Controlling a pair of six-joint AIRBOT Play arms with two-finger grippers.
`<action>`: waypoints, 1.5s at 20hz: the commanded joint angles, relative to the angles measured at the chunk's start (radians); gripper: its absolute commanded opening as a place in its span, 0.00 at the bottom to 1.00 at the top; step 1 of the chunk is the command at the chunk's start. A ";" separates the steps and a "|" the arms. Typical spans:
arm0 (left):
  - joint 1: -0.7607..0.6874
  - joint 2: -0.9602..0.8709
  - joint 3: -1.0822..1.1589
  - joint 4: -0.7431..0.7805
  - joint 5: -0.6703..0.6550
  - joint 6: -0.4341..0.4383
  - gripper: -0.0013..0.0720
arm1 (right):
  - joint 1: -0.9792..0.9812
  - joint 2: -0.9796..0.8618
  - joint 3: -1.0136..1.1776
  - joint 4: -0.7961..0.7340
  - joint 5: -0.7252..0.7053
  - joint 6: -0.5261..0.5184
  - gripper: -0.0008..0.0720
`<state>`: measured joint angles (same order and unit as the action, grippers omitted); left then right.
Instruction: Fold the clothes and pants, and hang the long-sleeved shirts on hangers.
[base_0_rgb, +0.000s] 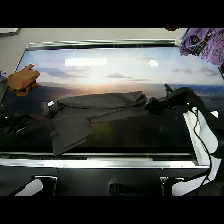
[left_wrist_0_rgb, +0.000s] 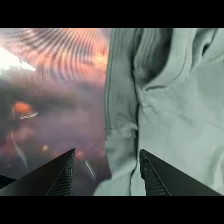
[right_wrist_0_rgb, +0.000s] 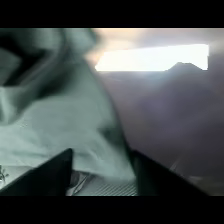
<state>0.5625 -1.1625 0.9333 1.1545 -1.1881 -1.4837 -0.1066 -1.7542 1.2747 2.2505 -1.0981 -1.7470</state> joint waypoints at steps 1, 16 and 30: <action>0.007 0.004 -0.033 -0.007 -0.027 0.046 0.66 | 0.055 -0.023 -0.010 0.008 0.034 -0.017 0.28; 0.010 -0.076 -0.406 -0.372 0.162 0.329 0.66 | 0.055 0.089 -0.008 0.013 -0.025 0.006 0.06; -0.037 0.097 0.581 -0.476 0.071 0.149 0.04 | 0.054 0.259 0.794 -0.106 -0.099 0.283 0.06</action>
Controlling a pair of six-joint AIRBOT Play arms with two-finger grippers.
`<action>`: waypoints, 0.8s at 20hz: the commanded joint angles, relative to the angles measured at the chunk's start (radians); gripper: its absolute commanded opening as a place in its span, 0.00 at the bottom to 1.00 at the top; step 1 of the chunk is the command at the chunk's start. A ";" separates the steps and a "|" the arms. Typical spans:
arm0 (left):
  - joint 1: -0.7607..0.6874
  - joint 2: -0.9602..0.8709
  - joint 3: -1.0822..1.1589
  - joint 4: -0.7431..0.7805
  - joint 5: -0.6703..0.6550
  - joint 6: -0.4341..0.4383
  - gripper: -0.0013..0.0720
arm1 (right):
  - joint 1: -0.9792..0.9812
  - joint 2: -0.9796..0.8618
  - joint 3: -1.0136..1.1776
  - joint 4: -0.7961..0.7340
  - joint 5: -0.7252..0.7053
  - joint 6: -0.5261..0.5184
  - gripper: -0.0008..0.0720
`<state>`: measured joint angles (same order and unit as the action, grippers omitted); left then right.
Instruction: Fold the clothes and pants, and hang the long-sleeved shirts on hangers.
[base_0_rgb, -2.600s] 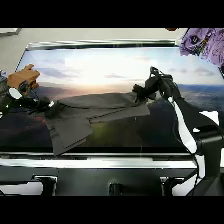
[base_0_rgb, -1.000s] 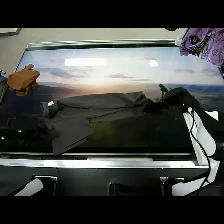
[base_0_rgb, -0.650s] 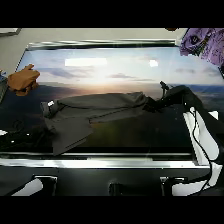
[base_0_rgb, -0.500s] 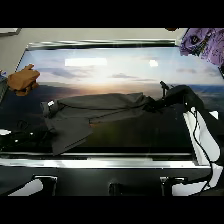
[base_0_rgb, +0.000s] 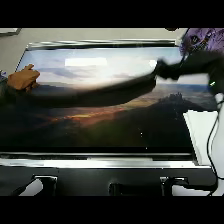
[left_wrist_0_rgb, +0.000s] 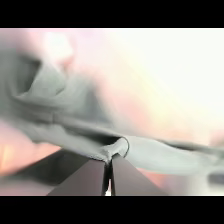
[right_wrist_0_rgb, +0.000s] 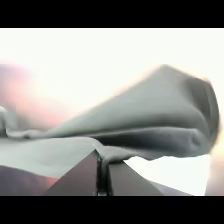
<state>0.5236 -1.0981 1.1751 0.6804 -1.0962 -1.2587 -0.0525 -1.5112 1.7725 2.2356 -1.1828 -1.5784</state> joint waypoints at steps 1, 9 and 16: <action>0.005 0.033 0.474 0.012 -0.026 -0.108 0.04 | 0.000 0.027 0.399 -0.133 -0.026 0.146 0.06; 0.026 0.253 0.896 0.418 -0.146 -0.360 0.04 | 0.000 0.517 0.341 -0.307 -0.079 0.155 0.06; 0.023 0.320 0.700 0.448 -0.205 -0.372 0.04 | 0.000 0.446 0.340 -0.352 -0.103 0.230 0.06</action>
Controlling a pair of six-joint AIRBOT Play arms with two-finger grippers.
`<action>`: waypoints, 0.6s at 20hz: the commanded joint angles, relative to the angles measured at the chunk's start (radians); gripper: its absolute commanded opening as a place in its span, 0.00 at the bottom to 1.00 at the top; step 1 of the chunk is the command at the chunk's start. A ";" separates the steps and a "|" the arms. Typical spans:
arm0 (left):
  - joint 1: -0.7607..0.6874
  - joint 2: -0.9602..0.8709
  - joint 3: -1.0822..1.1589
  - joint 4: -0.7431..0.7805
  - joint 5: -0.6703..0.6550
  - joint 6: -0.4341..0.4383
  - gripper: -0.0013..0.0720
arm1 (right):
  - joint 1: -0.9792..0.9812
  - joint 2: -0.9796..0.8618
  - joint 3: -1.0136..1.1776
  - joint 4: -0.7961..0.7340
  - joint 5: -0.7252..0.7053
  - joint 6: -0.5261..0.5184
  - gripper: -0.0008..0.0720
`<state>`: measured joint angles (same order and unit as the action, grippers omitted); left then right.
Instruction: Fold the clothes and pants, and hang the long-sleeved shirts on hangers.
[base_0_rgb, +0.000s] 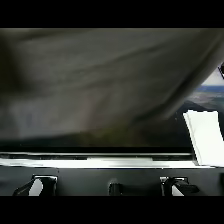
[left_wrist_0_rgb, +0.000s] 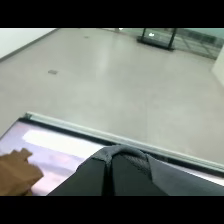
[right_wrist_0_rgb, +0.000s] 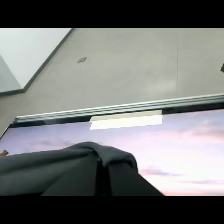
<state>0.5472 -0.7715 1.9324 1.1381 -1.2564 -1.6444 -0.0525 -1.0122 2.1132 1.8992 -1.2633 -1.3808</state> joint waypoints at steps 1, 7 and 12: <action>-0.001 -0.050 -0.092 -0.076 -0.087 0.051 0.04 | 0.000 -0.109 -0.002 -0.002 -0.037 0.041 0.06; -0.179 -0.415 -0.425 -0.071 -0.143 0.119 0.04 | 0.046 -0.529 -0.212 0.101 -0.053 0.058 0.06; -0.327 -0.772 -0.595 -0.011 0.039 0.115 0.04 | 0.161 -0.898 -0.224 0.101 0.039 0.020 0.06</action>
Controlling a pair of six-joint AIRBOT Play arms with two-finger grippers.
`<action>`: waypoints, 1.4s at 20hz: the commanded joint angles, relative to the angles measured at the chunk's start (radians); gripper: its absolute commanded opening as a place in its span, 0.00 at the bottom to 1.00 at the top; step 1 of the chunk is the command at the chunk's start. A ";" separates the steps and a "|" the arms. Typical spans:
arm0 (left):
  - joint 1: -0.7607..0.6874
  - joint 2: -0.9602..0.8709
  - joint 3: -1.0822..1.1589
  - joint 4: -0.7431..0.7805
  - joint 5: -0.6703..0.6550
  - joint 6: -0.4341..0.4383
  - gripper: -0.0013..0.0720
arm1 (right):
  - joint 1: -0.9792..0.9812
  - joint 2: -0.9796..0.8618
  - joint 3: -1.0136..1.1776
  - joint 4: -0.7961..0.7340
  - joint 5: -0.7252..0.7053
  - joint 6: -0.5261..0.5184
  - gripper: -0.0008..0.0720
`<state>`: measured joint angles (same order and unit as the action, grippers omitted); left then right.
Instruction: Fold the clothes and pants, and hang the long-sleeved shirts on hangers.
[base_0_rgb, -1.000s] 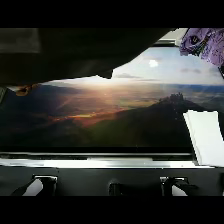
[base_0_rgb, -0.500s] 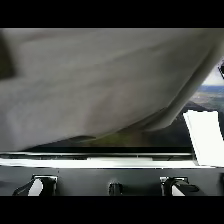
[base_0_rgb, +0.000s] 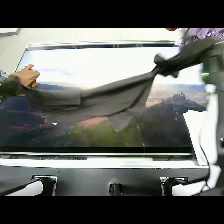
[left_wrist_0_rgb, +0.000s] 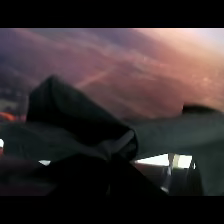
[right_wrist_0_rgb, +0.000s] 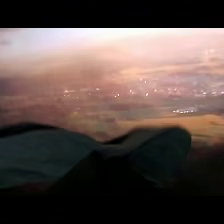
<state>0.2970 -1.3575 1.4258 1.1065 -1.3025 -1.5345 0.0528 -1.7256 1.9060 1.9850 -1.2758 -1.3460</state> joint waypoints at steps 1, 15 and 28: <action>-0.094 -0.241 -0.087 0.021 0.100 0.005 0.05 | 0.072 -0.227 -0.017 0.015 0.074 -0.014 0.06; -0.018 -0.193 -0.087 0.021 0.091 0.009 0.05 | 0.080 -0.085 -0.034 -0.287 -0.151 -0.126 0.71; -0.019 -0.196 -0.088 0.021 0.088 0.009 0.05 | 0.218 0.043 -0.615 0.213 0.186 -0.202 0.82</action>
<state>0.2771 -1.5539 1.3384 1.1271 -1.2160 -1.5257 0.2001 -1.6836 1.3624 2.1456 -1.2011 -1.5604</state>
